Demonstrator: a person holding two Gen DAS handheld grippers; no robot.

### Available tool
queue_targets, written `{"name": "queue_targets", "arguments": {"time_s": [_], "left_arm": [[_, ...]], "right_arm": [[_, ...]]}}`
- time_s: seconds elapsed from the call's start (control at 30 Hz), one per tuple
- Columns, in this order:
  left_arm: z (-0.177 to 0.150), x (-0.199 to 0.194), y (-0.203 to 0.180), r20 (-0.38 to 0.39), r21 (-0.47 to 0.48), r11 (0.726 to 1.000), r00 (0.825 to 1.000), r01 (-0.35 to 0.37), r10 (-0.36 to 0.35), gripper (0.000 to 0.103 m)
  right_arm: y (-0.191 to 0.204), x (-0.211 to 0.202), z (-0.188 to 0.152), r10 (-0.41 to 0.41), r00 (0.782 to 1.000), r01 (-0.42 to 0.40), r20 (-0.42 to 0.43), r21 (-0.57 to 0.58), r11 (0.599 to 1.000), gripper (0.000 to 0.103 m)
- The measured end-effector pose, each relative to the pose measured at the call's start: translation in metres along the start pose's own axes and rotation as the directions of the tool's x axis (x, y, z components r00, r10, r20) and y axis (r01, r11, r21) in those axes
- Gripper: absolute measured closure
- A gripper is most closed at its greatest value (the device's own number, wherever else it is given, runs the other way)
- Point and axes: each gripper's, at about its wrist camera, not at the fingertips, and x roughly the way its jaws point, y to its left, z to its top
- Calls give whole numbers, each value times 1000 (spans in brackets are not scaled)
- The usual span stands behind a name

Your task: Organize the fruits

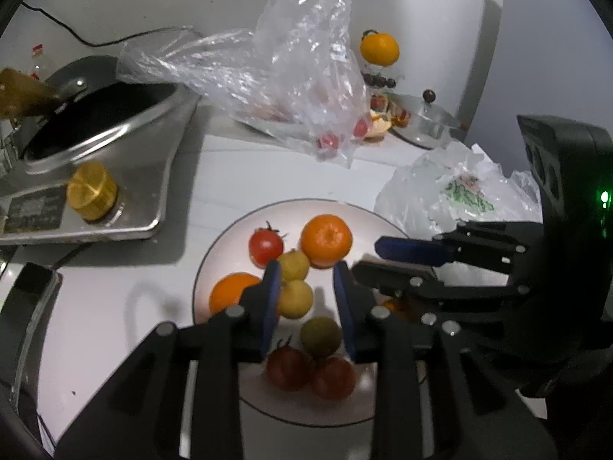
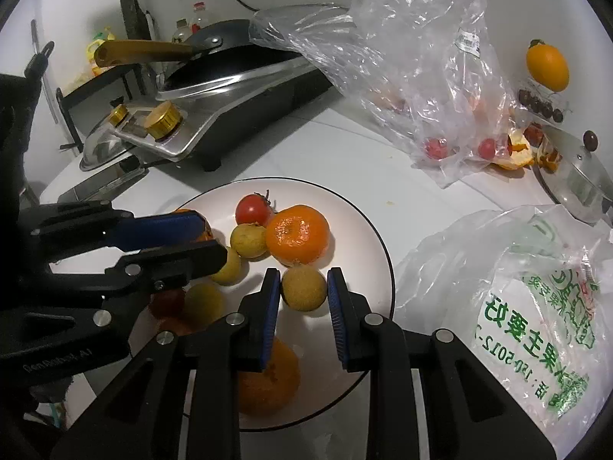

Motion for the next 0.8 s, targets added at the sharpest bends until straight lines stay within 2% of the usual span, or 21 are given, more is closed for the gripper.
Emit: {"name": "queue_targets", "arguments": {"time_s": [0.23,0.47,0.7,0.73,0.77,0.8], "left_arm": [[-1,-24,-5,37,1,1000,999,-29,29,70],[3,-59,-20,111,18,998,992,-54,51,69],[7,-94,-43,182,34,998,982,-61,54,67],[7,-98,-47,189,35,998,981,-60,53,65],[7,-103,-50,198,35,998,979,-61,53,53],[7,-108,-53,209,30,998,977,-59,52,46]], "right_arm": [[6,-17,2,-14,999,14,31,-10,1000,69],[6,-62,3,-33,989,33,144,1,999,69],[5,-114,0,-73,968,73,240,7,997,69],[6,-122,-1,-79,963,80,256,8,997,69],[6,-129,-3,-82,961,83,265,8,996,69],[6,-135,-4,-87,958,88,273,8,996,69]]}}
